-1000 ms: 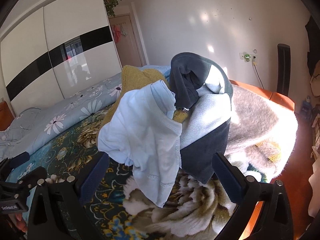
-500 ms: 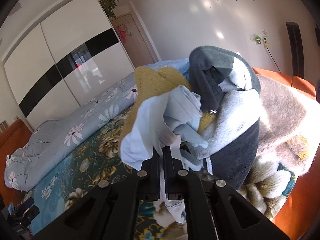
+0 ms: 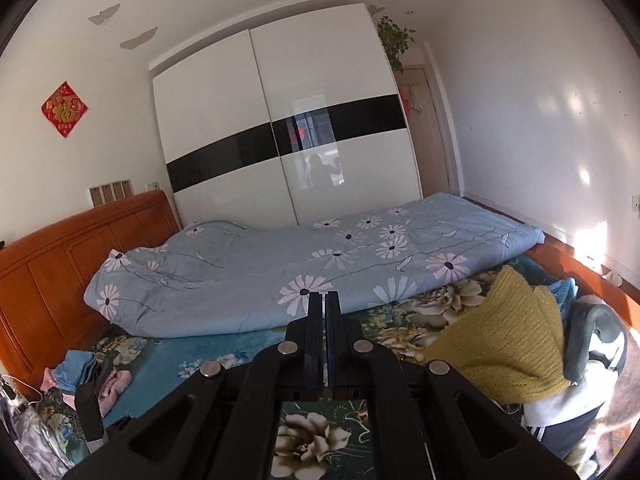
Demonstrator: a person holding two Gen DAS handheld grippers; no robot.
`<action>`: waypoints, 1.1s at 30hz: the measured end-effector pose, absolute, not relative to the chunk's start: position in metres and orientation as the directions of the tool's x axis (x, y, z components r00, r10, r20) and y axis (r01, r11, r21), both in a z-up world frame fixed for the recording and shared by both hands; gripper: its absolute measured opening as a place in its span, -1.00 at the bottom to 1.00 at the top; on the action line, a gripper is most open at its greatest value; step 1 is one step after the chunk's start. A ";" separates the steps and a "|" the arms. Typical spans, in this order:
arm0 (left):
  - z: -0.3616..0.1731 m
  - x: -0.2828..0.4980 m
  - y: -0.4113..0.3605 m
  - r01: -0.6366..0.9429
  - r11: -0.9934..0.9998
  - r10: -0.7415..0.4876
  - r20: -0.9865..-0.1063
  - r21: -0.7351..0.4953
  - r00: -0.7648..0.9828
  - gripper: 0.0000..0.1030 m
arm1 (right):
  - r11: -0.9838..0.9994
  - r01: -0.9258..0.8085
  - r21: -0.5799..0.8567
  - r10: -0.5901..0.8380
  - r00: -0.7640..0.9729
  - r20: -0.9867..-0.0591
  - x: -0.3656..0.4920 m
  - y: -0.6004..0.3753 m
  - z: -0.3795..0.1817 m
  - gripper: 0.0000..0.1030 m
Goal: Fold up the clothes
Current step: 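Grasp the light blue sweatshirt hem with the right tool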
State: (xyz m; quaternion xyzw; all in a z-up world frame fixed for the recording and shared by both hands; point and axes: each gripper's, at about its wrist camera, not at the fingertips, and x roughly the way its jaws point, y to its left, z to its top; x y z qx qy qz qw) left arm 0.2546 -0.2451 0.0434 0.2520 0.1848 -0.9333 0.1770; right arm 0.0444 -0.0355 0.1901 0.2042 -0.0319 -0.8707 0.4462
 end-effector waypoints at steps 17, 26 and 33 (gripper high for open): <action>0.002 0.262 -0.225 0.379 -0.887 -0.147 -0.616 -0.265 -0.774 1.00 | -0.887 0.372 0.273 -0.438 -0.493 -0.752 0.017 0.111 -0.066 -0.14; -0.013 0.240 -0.214 0.373 -0.889 -0.122 -0.646 -0.266 -0.753 1.00 | -0.864 0.309 0.397 -0.503 -0.517 -0.693 -0.002 0.138 -0.089 -0.09; -0.021 0.228 -0.206 0.369 -0.894 -0.115 -0.666 -0.254 -0.737 1.00 | -0.832 0.290 0.474 -0.554 -0.497 -0.668 -0.017 0.139 -0.100 -0.09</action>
